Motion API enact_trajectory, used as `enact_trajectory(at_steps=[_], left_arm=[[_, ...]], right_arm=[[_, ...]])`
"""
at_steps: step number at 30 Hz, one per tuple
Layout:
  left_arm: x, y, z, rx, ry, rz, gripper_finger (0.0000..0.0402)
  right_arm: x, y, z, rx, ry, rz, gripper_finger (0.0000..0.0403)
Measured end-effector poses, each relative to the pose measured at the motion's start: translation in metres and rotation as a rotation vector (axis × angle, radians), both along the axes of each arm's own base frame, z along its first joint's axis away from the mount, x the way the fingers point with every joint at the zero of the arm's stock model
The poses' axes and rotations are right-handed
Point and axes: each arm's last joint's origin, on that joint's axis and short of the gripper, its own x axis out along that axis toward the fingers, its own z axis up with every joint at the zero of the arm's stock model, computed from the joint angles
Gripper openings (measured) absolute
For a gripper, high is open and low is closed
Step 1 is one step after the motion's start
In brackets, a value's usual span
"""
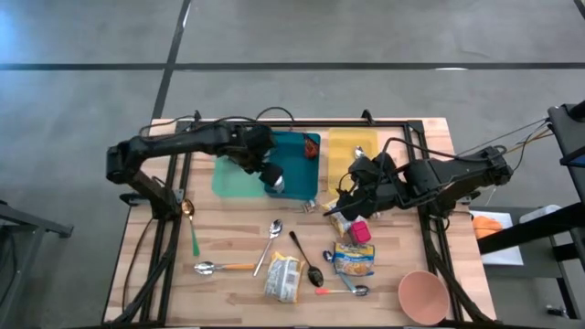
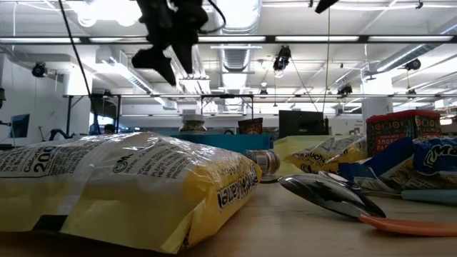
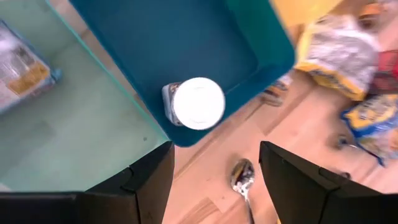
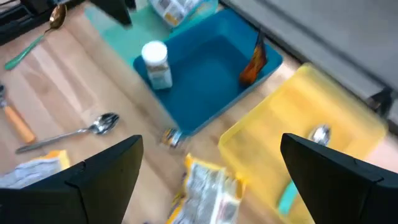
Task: Pick & Place Food Item
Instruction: Put the top yellow noodle pack into the green bin
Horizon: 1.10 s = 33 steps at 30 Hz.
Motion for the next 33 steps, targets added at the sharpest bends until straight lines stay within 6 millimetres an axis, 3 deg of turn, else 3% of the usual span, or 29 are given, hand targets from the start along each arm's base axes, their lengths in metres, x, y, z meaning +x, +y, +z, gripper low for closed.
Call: enact_trajectory(at_steps=[4,9,20,26,33], left_arm=[[-0.01,-0.011,0.017,0.03,-0.059,-0.061,0.024],[-0.017,-0.026,0.024,0.06,-0.087,-0.158,0.024],[-0.056,-0.046,0.005,0.038,-0.104,-0.16,0.024],[-0.082,-0.05,-0.005,0.026,-0.189,-0.102,0.024],[-0.095,-0.051,-0.004,0.037,-0.256,-0.082,0.024]], right_arm=[[0.001,0.003,-0.014,0.066,0.088,0.077,0.0379],[-0.001,0.016,-0.041,-0.007,0.246,0.292,0.0379],[0.003,0.053,-0.096,-0.109,0.262,0.664,0.0379],[0.003,0.053,-0.117,-0.167,0.292,0.746,0.0379],[0.0,0.053,-0.149,-0.191,0.308,0.828,0.0379]])
